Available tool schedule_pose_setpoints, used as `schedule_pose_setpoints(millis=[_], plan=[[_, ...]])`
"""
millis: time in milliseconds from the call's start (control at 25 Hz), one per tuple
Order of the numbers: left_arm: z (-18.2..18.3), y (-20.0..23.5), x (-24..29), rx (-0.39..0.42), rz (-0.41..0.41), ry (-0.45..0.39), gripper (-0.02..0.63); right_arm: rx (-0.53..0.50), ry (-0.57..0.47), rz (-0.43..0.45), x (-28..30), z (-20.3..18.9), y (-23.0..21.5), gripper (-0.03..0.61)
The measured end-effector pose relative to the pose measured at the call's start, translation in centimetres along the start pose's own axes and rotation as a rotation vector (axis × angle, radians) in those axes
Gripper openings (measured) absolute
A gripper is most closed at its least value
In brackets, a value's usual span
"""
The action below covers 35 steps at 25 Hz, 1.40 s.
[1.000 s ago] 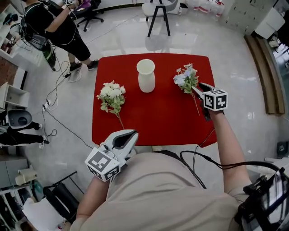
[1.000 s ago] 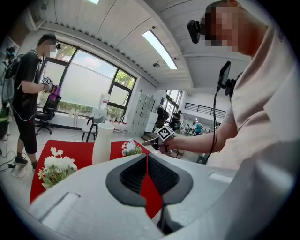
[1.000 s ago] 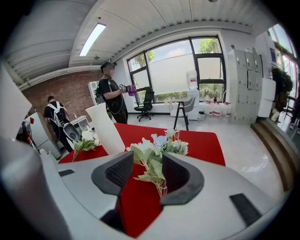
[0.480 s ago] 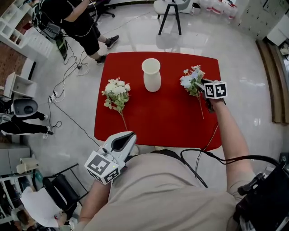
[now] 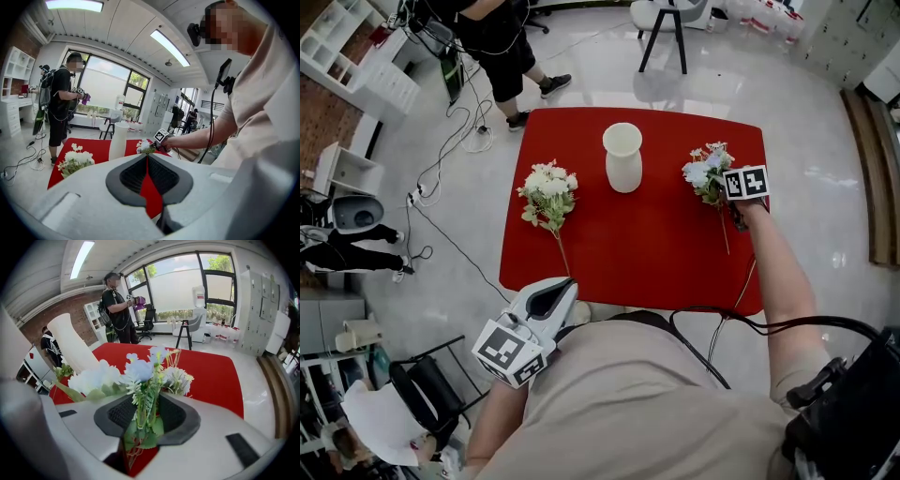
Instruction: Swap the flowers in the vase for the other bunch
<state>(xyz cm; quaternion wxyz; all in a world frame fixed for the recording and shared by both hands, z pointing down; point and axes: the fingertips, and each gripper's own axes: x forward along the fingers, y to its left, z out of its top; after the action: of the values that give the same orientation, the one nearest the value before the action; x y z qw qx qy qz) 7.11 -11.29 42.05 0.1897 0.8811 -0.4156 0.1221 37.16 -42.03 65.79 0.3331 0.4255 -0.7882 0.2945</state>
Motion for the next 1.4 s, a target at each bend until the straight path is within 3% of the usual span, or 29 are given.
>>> schedule_pose_setpoints(millis=[80,440,920,1400], plan=[[0.1,0.1,0.0,0.002,0.002,0.003,0.008,0.001,0.013,-0.025,0.1,-0.4,-0.6,0.116],[0.0,0.8,0.2,0.020,-0.021,0.004,0.008,0.050,-0.062,-0.055,-0.3,-0.3,-0.4,0.055],[0.5,1.1,-0.1,0.019,-0.097,-0.011,0.008,0.087,-0.184,-0.115,-4.9,1.6,0.3,0.048],[0.0,1.6,-2.1,0.043,-0.179,-0.031,0.008,0.122,-0.420,-0.174,-13.9,6.6,2.4,0.048]])
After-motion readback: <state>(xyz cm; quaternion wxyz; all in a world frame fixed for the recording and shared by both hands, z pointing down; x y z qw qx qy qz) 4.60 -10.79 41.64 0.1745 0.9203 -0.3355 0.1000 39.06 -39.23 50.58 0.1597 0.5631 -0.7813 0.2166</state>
